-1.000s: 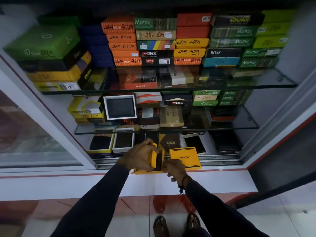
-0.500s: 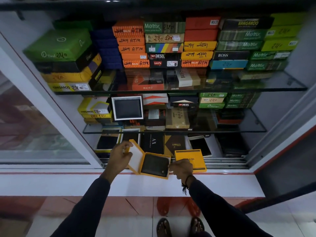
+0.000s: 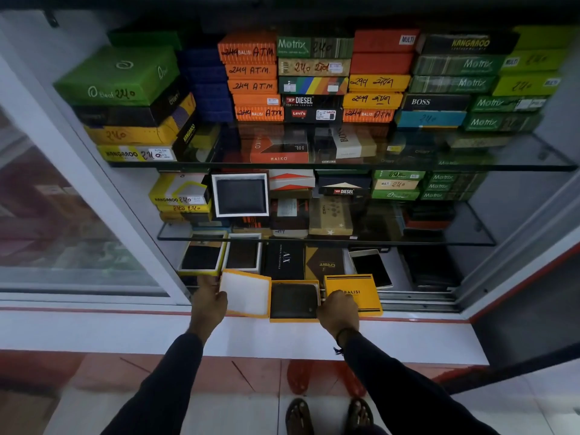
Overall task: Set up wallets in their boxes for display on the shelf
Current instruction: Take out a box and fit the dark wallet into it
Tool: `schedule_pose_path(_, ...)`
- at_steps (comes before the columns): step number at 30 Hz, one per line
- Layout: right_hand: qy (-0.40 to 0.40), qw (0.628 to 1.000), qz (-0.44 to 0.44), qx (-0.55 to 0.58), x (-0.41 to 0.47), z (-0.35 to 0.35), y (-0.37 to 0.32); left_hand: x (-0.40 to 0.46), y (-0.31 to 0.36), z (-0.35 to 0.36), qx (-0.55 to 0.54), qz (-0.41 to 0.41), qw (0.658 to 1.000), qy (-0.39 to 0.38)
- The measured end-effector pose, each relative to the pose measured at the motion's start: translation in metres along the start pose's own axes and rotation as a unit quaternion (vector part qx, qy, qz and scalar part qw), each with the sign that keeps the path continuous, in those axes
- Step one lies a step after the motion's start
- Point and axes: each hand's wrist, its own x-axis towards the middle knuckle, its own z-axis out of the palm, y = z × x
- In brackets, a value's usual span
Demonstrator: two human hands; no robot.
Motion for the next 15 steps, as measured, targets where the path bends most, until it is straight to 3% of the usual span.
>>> schedule_pose_path(5,0.008,1.000,-0.026,-0.006,0.004,-0.006,-0.003,-0.003,-0.001,0.000,0.090,-0.039,0.995,0.006)
schedule_pose_path(15,0.061,0.997,-0.054,-0.016,0.002,-0.037,0.015,-0.014,0.007,0.021,0.065,-0.107,0.992,-0.021)
